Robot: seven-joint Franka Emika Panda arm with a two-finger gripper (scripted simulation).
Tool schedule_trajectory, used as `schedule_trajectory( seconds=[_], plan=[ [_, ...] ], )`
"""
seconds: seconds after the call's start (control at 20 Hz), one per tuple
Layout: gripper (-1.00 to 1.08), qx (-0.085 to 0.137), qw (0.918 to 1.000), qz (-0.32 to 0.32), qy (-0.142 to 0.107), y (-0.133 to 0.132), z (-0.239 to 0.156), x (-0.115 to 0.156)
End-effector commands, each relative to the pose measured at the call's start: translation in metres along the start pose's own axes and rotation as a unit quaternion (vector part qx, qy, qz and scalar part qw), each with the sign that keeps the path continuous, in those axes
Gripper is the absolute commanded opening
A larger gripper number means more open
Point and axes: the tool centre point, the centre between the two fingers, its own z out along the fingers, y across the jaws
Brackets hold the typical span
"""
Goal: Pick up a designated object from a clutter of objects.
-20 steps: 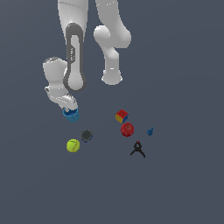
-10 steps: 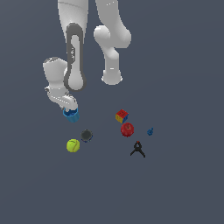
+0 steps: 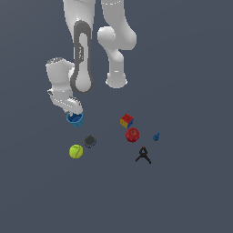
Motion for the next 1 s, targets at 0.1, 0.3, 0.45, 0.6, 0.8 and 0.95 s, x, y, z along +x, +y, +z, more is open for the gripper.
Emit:
schedule_trajectory(
  seconds=[0.1,0.3,0.45,0.6,0.8,0.95],
  plan=[
    [-1.00,0.000,1.0000,0.000,0.001,-0.016,-0.010,0.003],
    [-1.00,0.000,1.0000,0.000,0.001,-0.033,-0.021,0.006],
    [-1.00,0.000,1.0000,0.000,0.001,-0.046,-0.029,0.008],
    [-1.00,0.000,1.0000,0.000,0.001,-0.060,-0.037,0.010],
    [-1.00,0.000,1.0000,0.001,0.001,-0.077,-0.048,0.013],
    [-1.00,0.000,1.0000,0.001,0.001,-0.091,-0.057,0.015]
  ],
)
